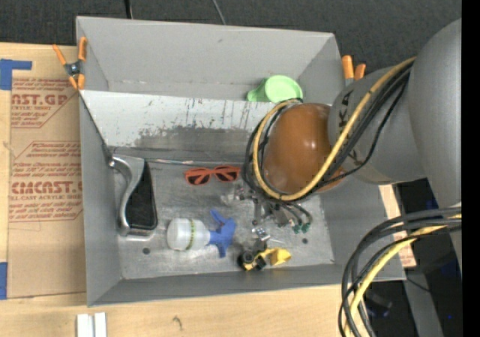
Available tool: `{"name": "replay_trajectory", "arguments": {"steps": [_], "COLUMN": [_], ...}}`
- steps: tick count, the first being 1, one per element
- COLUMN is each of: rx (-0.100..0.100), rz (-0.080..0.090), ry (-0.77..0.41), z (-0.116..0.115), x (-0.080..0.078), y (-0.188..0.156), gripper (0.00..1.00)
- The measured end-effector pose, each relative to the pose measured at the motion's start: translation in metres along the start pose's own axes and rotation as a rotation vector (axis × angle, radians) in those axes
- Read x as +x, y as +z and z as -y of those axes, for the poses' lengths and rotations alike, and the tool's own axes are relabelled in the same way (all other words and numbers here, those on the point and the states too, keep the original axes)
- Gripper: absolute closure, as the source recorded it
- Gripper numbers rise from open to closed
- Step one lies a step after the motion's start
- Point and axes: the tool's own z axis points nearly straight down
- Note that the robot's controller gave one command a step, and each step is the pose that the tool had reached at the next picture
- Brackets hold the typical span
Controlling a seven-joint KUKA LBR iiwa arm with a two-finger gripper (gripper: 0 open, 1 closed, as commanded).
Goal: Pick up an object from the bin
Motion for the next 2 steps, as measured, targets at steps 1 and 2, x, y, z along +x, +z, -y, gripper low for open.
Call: {"name": "replay_trajectory", "arguments": {"steps": [1, 2], "rx": [-0.011, -0.011], "rz": [-0.029, -0.029], "ry": [-0.186, -0.186], "z": [-0.0651, -0.0651], "x": [-0.0046, -0.0046], "y": [0.0093, 0.0093], "gripper": [1.0, 1.0]}}
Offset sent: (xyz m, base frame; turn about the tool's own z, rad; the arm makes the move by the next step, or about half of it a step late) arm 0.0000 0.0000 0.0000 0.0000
